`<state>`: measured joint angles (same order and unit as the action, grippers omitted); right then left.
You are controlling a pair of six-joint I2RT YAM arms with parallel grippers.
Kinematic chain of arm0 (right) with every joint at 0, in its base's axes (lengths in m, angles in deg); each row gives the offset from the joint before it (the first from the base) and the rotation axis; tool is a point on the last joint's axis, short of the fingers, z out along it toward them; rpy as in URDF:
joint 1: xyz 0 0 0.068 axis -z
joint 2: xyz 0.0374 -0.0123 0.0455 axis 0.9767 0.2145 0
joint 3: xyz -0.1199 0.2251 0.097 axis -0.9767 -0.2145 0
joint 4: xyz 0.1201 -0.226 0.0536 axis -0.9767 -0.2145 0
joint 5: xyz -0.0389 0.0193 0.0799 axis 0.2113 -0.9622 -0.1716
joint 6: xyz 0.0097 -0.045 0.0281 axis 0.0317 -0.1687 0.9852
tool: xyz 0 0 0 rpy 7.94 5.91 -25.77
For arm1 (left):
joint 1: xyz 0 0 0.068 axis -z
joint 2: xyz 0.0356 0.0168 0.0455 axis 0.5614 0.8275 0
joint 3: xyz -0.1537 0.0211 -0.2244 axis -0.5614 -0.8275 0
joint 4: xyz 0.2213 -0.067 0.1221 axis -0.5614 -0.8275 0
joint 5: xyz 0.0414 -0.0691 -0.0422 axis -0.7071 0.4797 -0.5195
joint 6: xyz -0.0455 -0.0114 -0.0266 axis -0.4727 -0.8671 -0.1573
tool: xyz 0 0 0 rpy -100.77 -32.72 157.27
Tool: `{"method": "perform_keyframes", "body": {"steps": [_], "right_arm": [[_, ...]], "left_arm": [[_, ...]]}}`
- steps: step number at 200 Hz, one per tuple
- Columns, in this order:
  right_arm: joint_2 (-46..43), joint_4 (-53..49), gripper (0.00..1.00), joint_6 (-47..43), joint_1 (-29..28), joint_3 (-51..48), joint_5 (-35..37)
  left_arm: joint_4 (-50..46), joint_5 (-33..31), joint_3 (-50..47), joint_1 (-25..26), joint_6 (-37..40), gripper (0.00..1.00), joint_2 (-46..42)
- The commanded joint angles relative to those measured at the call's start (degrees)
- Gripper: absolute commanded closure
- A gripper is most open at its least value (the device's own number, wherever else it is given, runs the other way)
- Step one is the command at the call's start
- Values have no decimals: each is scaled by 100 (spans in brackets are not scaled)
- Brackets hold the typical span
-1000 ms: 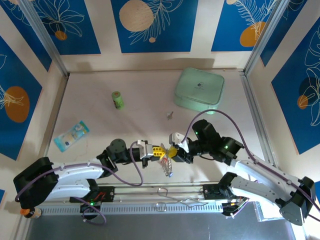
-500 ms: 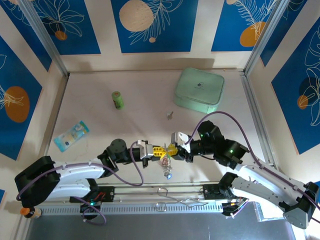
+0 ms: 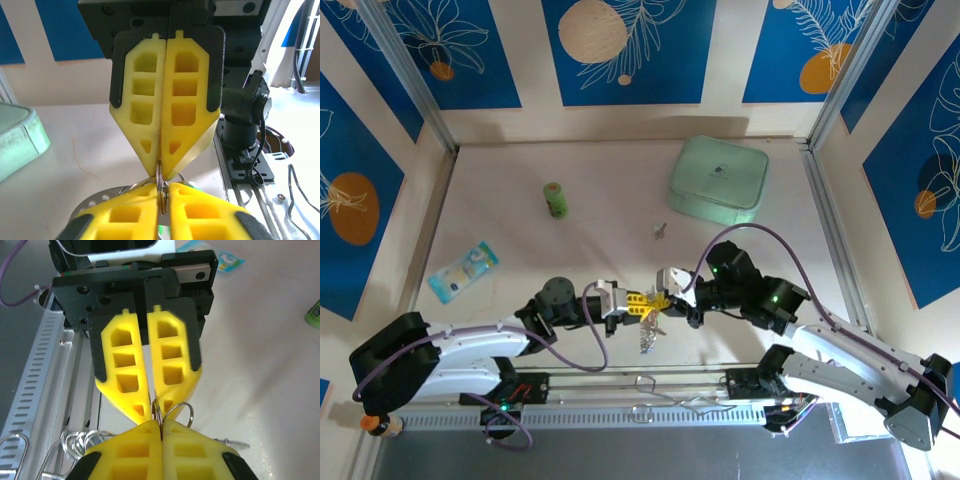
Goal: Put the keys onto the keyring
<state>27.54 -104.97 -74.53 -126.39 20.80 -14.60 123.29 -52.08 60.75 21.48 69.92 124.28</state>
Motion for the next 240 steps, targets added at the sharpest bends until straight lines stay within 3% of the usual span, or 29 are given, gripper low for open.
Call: {"method": "perform_keyframes", "body": {"steps": [1, 22, 58, 83, 98, 110, 132, 163, 240], "right_arm": [[137, -683, 100, -425, -92, 406, 199], [333, -1215, 100, -659, -194, 702, 407], [606, -1417, 100, -815, -386, 1000, 451], [644, -1317, 100, -696, -439, 1022, 409], [426, -1040, 81, -480, -351, 799, 446], [154, -763, 75, -263, -167, 502, 341], [-315, -195, 74, 397, 176, -58, 58], [-709, 311, 74, 1097, 197, -576, 199], [-520, 413, 70, 1340, 175, -740, -30]], "left_arm": [[-851, -137, 465, 0, 125, 84, -163], [-1369, -107, 619, 8, 164, 85, -184], [-1482, 46, 719, 9, 257, 100, -166], [-1437, 23, 686, 9, 343, 100, -223], [-1225, -15, 572, 4, 323, 100, -306], [-933, -37, 431, 9, 271, 100, -363], [-435, -25, 230, 9, 152, 100, -403], [100, 31, 83, 9, 29, 100, -349], [759, 44, 4, 9, -93, 100, -150]]}}
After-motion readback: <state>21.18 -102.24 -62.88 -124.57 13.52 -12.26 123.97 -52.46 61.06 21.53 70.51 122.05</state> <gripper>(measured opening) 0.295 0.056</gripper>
